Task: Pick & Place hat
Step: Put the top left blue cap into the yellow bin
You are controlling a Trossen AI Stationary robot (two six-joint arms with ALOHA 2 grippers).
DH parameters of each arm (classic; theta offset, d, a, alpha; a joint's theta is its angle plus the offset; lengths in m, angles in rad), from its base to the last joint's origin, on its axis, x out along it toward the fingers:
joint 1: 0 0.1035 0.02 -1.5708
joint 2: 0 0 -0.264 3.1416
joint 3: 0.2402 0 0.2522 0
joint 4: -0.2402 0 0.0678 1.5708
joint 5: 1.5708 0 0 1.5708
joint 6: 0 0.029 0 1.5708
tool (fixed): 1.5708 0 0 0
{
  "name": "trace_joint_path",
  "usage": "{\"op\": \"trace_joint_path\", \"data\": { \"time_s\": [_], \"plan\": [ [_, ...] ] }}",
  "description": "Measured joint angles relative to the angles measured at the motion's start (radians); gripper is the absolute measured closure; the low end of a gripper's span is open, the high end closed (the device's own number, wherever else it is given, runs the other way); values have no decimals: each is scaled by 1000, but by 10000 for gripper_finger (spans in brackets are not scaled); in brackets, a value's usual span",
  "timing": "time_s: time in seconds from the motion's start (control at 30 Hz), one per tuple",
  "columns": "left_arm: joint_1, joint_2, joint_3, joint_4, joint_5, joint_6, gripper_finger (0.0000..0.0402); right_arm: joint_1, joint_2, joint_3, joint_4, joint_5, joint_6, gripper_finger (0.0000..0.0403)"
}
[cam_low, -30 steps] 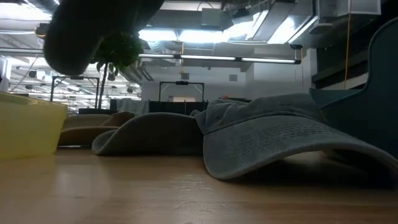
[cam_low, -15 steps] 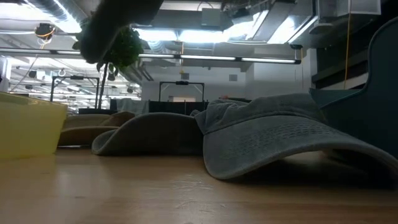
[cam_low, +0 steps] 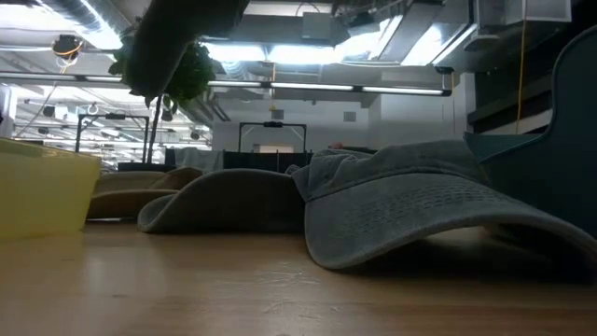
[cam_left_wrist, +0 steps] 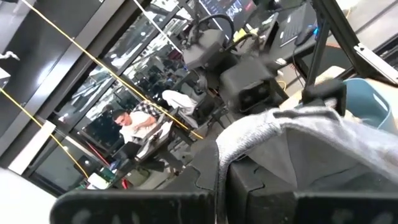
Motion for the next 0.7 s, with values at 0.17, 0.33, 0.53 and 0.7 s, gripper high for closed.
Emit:
{"op": "trace_joint_path", "data": {
  "time_s": [0.17, 0.33, 0.53, 0.7],
  "plan": [
    [-25, -11, 0, -2, -25, -58, 398, 25, 2, -2, -64, 165, -307, 140],
    [-57, -18, 0, 3, -206, -189, 398, 52, 0, -1, -48, 233, -450, 140],
    [-76, -36, 0, -1, -331, -381, 398, 73, 0, -1, 22, 306, -531, 140],
    [-78, -42, 0, 1, -320, -443, 398, 73, 0, -1, 165, 323, -586, 140]
  ]
}}
